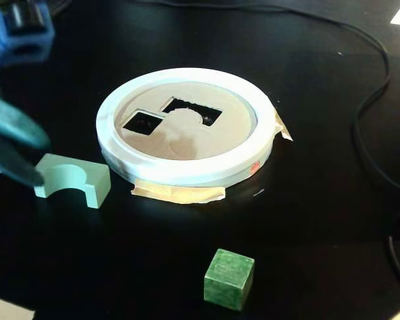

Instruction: Pick up the square block and drop it in corresponding square shaped hole

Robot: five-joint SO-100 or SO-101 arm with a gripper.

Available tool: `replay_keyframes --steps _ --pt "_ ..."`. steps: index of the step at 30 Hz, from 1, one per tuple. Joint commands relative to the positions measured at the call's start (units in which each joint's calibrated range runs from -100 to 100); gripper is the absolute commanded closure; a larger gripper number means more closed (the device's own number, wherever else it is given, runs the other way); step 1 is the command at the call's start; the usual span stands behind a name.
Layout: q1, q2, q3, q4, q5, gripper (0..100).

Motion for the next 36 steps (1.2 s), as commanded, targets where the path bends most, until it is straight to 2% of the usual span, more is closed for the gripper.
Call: replay_keyframes --steps 1,18,23,28,36 --pt "-0.9 8.2 -14.0 -2.1 0.3 9" --pt "-1.0 92.6 -91.7 -0.7 1.3 9" --pt "-1.5 108.1 -104.5 -0.1 5.5 9" --pt "-1.6 118.8 -113.9 5.6 8.0 9" --pt "-1.7 131.6 -126.6 15.7 8.2 9"
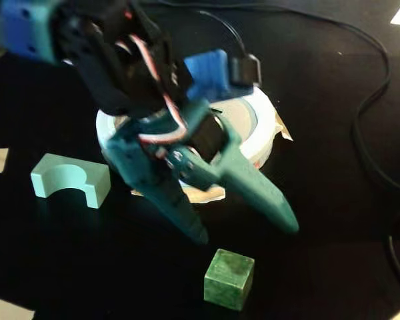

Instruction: Pick up the square block and drop it in corresponding square shaped hole

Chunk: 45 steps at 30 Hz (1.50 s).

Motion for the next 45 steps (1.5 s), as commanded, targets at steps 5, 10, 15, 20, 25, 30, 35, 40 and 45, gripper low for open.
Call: replay_keyframes --steps 5,10,15,20,25,30,35,40,45 --pt "-0.6 7.7 -15.1 9.6 0.4 9" --pt "-3.2 9.8 -16.6 11.6 0.4 9" --pt "-6.4 11.3 -16.5 11.6 0.0 9" --pt "-5.6 14.8 -16.5 11.6 -0.1 9" --pt "-4.4 15.4 -16.5 11.0 -0.1 9" --pt "-4.4 15.5 -16.5 11.3 -0.1 9" --pt "-2.7 15.6 -16.5 11.5 -0.2 9" --pt "-1.7 15.6 -16.4 11.6 -0.2 24" --pt "-2.7 15.5 -16.4 11.6 -0.2 42"
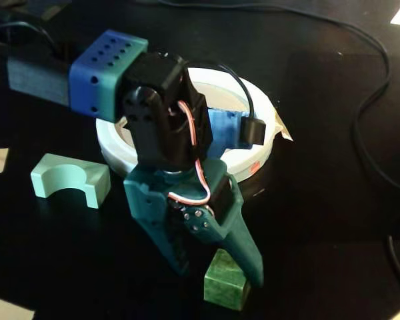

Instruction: Pick up the square block and drop it in corresponding square shaped hole

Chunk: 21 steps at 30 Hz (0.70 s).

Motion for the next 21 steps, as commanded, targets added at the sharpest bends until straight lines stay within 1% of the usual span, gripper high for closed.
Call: replay_keyframes --steps 1,5,6,12,14,18,21 --pt "-0.5 -0.9 -4.7 0.6 -0.2 46" --pt "-0.7 -0.9 -4.7 0.6 -0.1 54" --pt "-0.7 -0.9 -4.7 0.6 -0.1 58" --pt "-0.7 -1.0 -4.7 0.6 -0.1 69" --pt "-0.5 -1.5 -4.5 0.6 -0.1 71" --pt "0.1 -2.4 -4.7 1.4 -0.1 70" --pt "-0.7 -6.1 -4.7 6.5 -0.1 69"
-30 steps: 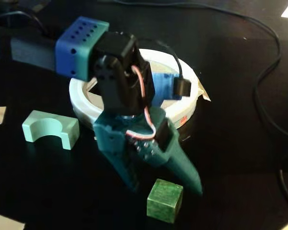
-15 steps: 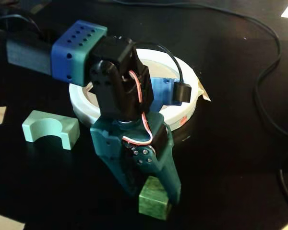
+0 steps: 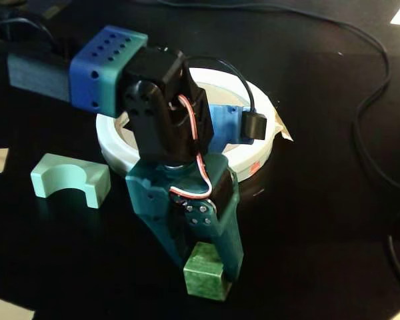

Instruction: Pick up the square block and drop it in corresponding square shaped hole

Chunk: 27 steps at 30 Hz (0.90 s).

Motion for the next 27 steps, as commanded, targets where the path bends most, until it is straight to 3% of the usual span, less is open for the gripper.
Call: replay_keyframes --steps 1,8,12,27 --pt "-0.4 -7.5 -4.6 6.8 -0.1 69" --pt "-3.3 -22.8 -4.6 19.4 -1.1 69" --pt "-7.3 -30.1 -4.6 20.0 -3.6 69" --pt "-38.4 -34.3 -3.5 20.0 -17.4 69"
